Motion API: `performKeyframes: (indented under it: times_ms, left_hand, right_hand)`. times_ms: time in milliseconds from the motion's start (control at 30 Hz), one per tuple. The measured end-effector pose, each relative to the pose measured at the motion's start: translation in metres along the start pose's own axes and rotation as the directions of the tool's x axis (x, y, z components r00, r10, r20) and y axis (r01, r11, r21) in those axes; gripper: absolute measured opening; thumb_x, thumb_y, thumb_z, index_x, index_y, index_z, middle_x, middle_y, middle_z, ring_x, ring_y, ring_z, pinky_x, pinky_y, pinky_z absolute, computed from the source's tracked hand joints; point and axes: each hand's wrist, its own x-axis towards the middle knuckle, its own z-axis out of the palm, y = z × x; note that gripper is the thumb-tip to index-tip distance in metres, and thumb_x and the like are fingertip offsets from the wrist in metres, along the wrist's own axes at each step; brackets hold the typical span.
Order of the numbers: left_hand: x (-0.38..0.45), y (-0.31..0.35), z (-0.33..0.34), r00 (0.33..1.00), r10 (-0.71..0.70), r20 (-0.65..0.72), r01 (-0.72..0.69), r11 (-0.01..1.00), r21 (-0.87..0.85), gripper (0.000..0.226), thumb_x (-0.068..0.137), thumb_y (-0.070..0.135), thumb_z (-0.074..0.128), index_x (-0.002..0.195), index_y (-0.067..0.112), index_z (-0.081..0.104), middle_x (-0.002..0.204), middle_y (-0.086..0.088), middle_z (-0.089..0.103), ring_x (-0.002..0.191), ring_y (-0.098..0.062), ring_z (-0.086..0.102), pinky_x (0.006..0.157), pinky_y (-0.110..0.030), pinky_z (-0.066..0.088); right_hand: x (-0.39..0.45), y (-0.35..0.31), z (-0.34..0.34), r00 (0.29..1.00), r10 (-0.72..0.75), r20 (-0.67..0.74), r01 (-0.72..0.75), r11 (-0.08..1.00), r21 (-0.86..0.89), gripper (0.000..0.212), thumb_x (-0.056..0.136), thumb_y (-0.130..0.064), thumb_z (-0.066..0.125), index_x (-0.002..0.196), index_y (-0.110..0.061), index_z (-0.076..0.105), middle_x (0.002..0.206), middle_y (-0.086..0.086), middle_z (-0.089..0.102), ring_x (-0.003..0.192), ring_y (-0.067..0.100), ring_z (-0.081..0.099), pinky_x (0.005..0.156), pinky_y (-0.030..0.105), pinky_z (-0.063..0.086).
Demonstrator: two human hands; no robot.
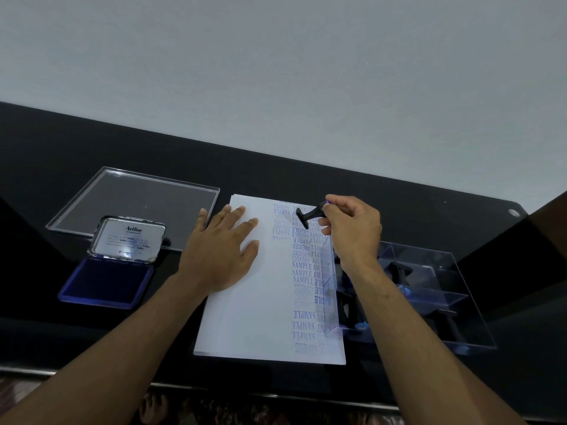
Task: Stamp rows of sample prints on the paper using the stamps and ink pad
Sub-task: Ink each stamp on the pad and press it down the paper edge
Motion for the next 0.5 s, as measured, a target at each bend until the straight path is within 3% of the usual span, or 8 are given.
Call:
performKeyframes:
  times_ms: [367, 500]
  left_hand:
    - [0.0001, 0.001, -0.0023, 1.0, 0.008, 0.016, -0.008, 1.0, -0.001, 0.072, 0.092, 0.063, 0.012, 0.15, 0.033, 0.042, 0.162, 0.001, 0.031, 0.152, -0.023, 0.022, 0.123, -0.059, 0.011]
    - [0.0034, 0.001, -0.0074, 0.998, 0.004, 0.062, -0.003, 1.0, -0.014, 0.076, 0.089, 0.065, 0.01, 0.153, 0.033, 0.036, 0.165, 0.001, 0.024, 0.154, -0.023, 0.015, 0.123, -0.059, 0.005]
  right_hand:
    - [-0.001, 0.0005, -0.0008, 1.0, -0.01, 0.016, 0.01, 1.0, 0.0, 0.018, 0.089, -0.013, 0.067, 0.104, -0.019, 0.074, 0.082, -0.006, 0.073, 0.069, 0.01, 0.071, 0.061, 0.024, 0.059]
    - [-0.0036, -0.0029, -0.0008, 0.999, -0.018, 0.027, 0.018, 1.0, -0.006, 0.018, 0.088, -0.012, 0.068, 0.103, -0.019, 0.075, 0.084, -0.006, 0.073, 0.068, 0.009, 0.071, 0.061, 0.025, 0.059]
